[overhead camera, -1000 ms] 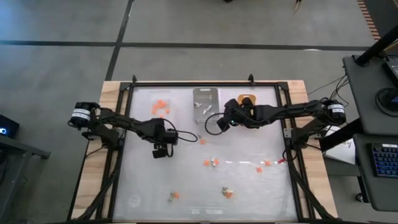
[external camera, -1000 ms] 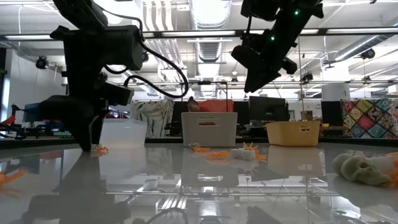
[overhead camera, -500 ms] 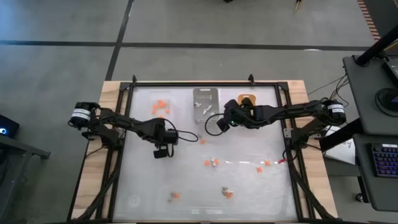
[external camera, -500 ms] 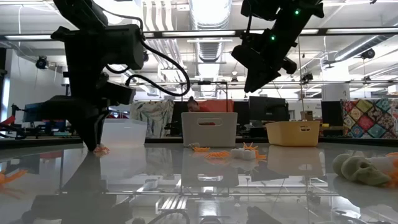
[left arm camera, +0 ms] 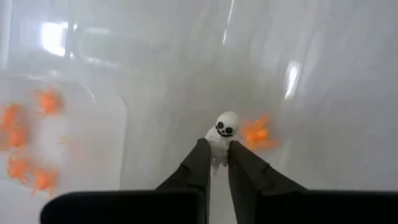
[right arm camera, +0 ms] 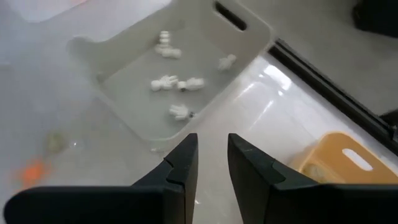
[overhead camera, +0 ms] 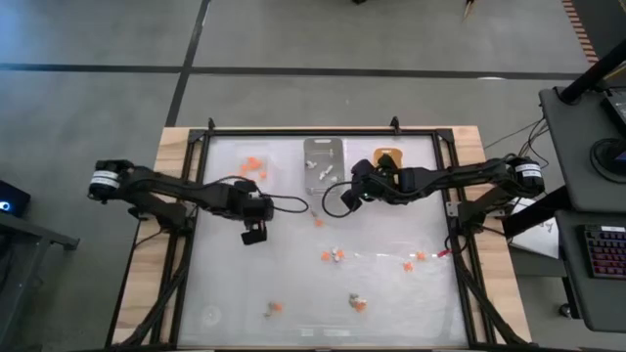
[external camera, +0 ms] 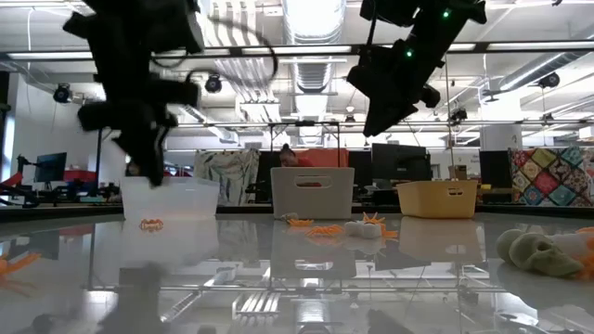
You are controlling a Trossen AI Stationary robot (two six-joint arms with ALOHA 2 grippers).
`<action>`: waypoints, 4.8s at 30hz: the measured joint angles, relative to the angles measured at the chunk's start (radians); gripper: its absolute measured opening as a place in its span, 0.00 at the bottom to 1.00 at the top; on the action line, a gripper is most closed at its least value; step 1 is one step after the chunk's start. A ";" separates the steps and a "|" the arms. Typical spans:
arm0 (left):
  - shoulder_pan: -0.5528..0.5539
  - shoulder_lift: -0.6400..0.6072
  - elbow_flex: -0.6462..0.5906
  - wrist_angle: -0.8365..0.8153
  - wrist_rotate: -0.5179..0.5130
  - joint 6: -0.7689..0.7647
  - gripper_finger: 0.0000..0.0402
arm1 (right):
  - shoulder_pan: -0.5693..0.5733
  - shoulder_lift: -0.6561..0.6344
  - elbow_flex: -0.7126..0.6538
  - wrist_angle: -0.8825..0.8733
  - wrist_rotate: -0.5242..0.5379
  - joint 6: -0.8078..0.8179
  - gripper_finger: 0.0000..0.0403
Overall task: Sort Halloween decoration
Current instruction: Put the white skeleton toy into the gray bin, then put the orange spider toy into the transparent white bin
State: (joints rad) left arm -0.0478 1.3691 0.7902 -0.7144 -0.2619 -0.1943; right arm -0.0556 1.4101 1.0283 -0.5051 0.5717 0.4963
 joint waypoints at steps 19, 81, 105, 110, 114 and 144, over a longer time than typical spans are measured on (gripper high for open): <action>-0.102 -0.167 -0.138 1.112 0.069 0.137 0.03 | 0.259 0.002 -0.122 1.021 -0.388 -0.755 0.18; -0.108 -0.060 -0.086 0.869 0.062 -0.093 0.44 | -0.011 0.026 -0.121 0.751 -0.081 -0.377 0.04; -0.108 -0.100 -0.086 0.148 0.036 -0.636 0.44 | -0.126 0.166 -0.100 0.723 -0.210 -0.101 0.41; -0.106 -0.083 -0.086 0.117 0.034 -0.685 0.44 | -0.112 0.143 -0.100 0.719 -0.227 -0.103 0.42; -0.104 -0.050 -0.086 0.139 0.033 -0.699 0.44 | -0.099 0.138 -0.100 0.719 -0.235 -0.103 0.41; -0.052 0.261 0.054 0.070 0.028 -0.621 0.34 | -0.083 0.138 -0.101 0.718 -0.241 -0.107 0.41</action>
State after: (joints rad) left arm -0.1001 1.6299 0.8437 -0.6443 -0.2342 -0.8149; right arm -0.1390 1.5478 0.9272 0.2131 0.3309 0.3893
